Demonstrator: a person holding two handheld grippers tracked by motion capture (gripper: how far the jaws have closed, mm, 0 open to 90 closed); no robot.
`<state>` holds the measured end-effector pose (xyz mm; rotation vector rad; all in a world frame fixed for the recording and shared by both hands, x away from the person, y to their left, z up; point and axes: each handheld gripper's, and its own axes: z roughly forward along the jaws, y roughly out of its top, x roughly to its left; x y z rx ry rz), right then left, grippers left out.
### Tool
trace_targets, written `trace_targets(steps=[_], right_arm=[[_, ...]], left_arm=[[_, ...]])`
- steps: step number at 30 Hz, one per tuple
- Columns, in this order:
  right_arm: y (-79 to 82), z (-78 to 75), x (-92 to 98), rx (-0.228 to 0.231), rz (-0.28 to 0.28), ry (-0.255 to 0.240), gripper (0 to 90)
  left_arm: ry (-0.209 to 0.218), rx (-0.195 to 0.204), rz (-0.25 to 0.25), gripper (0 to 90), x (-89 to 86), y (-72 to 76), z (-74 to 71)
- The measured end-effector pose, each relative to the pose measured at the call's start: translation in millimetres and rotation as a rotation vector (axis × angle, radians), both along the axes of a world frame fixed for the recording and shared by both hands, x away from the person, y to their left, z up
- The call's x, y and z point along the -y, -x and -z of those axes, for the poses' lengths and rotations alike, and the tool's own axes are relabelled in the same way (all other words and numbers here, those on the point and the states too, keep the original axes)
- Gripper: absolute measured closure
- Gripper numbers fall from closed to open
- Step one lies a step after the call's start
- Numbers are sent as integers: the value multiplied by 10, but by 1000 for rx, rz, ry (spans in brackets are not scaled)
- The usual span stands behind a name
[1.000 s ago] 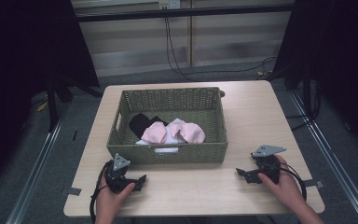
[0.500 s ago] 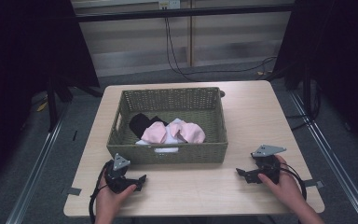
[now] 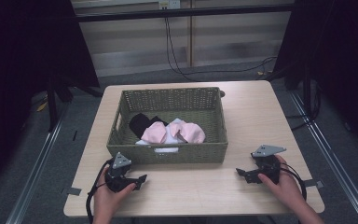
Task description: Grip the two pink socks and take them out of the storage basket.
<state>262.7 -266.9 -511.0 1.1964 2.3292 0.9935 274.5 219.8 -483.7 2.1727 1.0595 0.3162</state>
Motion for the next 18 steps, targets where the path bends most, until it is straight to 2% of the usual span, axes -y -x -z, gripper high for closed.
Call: trace_targets(steps=[4, 7, 12, 13, 14, 15, 16, 17, 18], right_arm=[[-1, 0, 1, 1, -1, 1, 107], [3, -2, -2, -4, 4, -1, 107], [2, -2, -2, -4, 3, -1, 107], [0, -1, -1, -2, 2, 0, 107], [0, -1, -1, -2, 2, 0, 107], [1, -1, -2, -3, 4, -1, 107], [1, -1, -2, -3, 4, -1, 107], [0, -1, -1, -3, 3, 0, 107], [0, -1, -1, -2, 2, 0, 107]], left_arm=[[14, -14, 4, 242, -18, 8, -98], [30, -48, 22, 252, -21, 16, -207], [41, -75, 41, 252, -21, 14, -317], [52, -85, 48, 253, -29, 0, -389], [52, -85, 48, 256, -29, 0, -389], [44, -82, 58, 257, -39, -21, -478], [44, -82, 58, 258, -39, -21, -478], [59, -87, 54, 258, -34, -27, -522], [55, -83, 70, 259, -36, -50, -621]])
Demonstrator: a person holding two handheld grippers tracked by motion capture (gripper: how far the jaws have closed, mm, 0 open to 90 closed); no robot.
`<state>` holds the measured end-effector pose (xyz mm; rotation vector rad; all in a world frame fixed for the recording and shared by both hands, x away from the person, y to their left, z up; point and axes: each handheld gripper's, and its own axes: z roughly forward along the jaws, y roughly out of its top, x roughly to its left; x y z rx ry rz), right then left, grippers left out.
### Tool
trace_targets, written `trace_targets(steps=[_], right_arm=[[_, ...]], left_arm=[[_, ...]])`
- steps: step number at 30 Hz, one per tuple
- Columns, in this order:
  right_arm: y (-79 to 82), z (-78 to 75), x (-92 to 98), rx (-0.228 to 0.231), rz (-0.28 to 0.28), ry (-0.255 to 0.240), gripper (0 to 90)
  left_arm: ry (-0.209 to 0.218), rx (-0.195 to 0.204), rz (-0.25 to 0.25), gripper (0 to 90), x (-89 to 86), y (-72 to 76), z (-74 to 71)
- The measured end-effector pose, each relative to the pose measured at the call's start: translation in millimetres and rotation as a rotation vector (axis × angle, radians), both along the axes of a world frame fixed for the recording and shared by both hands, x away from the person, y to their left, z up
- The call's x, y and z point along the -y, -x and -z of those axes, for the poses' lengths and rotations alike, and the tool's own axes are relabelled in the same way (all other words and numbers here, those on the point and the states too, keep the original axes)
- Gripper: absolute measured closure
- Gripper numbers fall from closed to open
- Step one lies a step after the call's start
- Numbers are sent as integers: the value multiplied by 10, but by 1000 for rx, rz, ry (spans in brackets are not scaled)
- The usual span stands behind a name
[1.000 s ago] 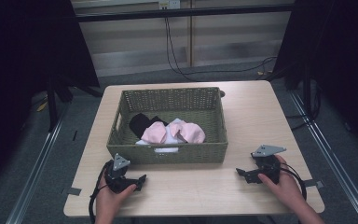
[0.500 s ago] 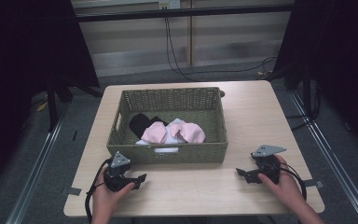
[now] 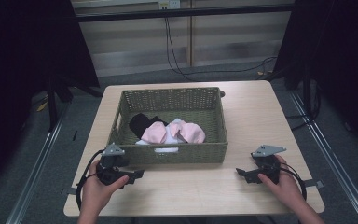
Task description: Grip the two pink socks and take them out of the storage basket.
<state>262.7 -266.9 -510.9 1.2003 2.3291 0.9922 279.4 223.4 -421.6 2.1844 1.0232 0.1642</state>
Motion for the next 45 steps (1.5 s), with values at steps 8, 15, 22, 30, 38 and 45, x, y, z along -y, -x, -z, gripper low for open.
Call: trace_targets(steps=[8, 15, 22, 30, 38, 45], right_arm=[[0, 0, 0, 0, 0, 0, 107], [-1, 0, 1, 1, -1, 1, 107], [-1, 0, 1, 1, -1, 1, 107], [-1, 0, 1, 1, -1, 1, 107], [0, 0, -1, 1, 2, -2, 107], [-4, 2, 0, 6, -1, -1, 107]], left_arm=[[30, -15, 33, 268, 67, -95, -374], [36, -31, 53, 276, 202, -290, -735], [38, -32, 49, 277, 314, -503, -834], [15, -43, 20, 280, 484, -783, -908], [16, -66, -17, 286, 593, -1030, -856], [-22, -88, -46, 296, 697, -1281, -776]])
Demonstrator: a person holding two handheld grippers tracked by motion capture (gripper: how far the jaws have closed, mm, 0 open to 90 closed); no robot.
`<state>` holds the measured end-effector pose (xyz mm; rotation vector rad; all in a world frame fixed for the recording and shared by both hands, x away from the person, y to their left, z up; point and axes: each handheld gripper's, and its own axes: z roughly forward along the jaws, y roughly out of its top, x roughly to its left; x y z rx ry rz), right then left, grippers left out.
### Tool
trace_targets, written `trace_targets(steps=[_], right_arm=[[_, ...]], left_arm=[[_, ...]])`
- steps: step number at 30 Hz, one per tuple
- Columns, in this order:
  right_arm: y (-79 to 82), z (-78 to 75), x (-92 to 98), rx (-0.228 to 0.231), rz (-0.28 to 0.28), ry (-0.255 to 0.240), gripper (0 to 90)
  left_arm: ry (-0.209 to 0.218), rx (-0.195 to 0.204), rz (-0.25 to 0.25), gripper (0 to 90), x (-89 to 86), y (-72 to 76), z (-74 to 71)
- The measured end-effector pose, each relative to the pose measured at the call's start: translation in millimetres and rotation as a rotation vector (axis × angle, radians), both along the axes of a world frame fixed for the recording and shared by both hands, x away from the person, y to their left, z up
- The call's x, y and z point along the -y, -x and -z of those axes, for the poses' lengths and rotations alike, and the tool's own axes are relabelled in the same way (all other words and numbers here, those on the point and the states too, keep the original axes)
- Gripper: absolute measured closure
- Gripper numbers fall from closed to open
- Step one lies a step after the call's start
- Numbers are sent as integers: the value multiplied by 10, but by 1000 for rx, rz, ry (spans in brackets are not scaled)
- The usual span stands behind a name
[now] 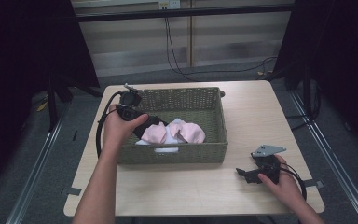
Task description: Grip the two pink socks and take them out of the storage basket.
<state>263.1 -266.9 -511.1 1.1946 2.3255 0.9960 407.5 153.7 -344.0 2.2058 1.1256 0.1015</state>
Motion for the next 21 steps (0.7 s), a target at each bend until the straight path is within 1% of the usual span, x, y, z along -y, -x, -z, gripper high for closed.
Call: trace_targets(steps=[1, 3, 4, 5, 6, 7, 8, 10, 11, 12, 13, 14, 15, 16, 17, 18, 19, 20, 21], right_arm=[[0, 0, 0, 0, 0, 0, 107], [0, 0, 0, 0, 0, 0, 107], [1, 0, -1, -1, 1, 0, 107], [1, 0, -1, -1, 1, 0, 107], [1, 0, -1, -1, 1, 0, 107], [1, 0, -2, -1, 2, -1, 107], [1, 0, -2, -1, 2, -1, 107], [3, -1, -4, -4, 5, -2, 107], [3, -2, -4, -5, 5, -3, 107], [3, -2, -4, -5, 5, -3, 107], [1, -2, -4, -4, 4, -2, 107], [2, -2, -4, -5, 5, -3, 107], [1, -1, -3, -4, 3, -1, 107], [1, -1, -3, -4, 3, -1, 107], [1, -1, -3, -4, 3, -1, 107], [1, -1, -3, -2, 3, -1, 107], [1, -1, -4, -4, 4, -2, 107], [1, -1, -4, -3, 4, -2, 107], [1, -1, -4, -4, 3, -2, 107]], left_arm=[[0, 0, 0, 296, 0, 0, 0], [-18, -14, 1, 296, 37, -53, 42], [-30, -24, -5, 296, 63, -107, 93], [-30, -24, -5, 296, 63, -107, 93], [-55, -35, -3, 296, 88, -160, 146], [-67, -39, -3, 296, 103, -186, 174], [-67, -39, -3, 296, 103, -186, 174], [-114, -60, -12, 295, 174, -256, 241], [-114, -60, -12, 295, 174, -256, 241], [-118, -62, 1, 295, 195, -287, 266], [-127, -74, -4, 292, 220, -310, 291], [-156, -82, -4, 284, 279, -352, 351], [-156, -82, -4, 280, 279, -352, 351], [-183, -100, 14, 276, 337, -385, 413], [-183, -100, 14, 271, 337, -385, 413], [-217, -117, 29, 266, 396, -408, 487], [-217, -117, 29, 264, 396, -408, 487], [-227, -123, 36, 263, 418, -417, 523], [-266, -122, 40, 259, 452, -433, 581]])
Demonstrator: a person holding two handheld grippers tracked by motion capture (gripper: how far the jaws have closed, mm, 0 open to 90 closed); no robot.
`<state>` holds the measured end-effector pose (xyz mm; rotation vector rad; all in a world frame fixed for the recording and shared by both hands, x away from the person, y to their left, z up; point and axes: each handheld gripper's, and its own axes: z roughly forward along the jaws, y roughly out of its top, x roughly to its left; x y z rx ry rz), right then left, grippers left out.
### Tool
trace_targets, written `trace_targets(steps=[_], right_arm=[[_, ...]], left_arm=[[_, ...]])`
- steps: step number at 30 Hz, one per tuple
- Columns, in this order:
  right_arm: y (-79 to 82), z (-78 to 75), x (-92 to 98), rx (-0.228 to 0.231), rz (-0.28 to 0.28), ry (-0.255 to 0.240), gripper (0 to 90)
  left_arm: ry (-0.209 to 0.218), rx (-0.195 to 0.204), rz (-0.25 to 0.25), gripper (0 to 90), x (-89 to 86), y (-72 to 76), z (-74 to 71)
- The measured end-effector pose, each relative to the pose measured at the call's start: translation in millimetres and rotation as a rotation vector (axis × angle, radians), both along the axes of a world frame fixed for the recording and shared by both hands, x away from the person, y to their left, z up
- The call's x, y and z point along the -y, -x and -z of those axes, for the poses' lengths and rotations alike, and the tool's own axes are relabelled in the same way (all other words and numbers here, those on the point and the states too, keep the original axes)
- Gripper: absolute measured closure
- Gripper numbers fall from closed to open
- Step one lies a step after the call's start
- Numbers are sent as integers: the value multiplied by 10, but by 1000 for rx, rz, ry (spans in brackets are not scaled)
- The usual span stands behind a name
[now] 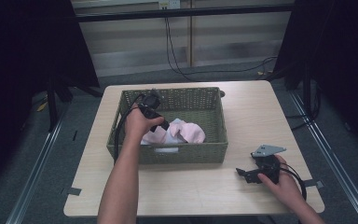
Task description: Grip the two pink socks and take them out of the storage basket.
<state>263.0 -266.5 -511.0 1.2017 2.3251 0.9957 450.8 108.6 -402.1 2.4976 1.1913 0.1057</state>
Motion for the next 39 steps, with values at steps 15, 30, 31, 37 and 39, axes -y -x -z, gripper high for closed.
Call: trace_targets(steps=[15, 30, 31, 37, 39], right_arm=[[1, 1, 0, 0, 1, 0, 107], [0, 1, 0, 0, 0, 0, 107], [0, 1, 1, 1, 0, 0, 107], [1, 0, -1, -2, 2, -1, 107], [1, 0, 0, -1, 1, -1, 107]], left_arm=[[-24, -87, -6, 226, -61, -94, 276], [-67, -119, -28, 792, -116, -163, 310], [-74, -117, -23, 807, -125, -166, 282], [-68, -107, -28, 823, -150, -162, 95], [-64, -103, -27, 823, -150, -160, 63]])
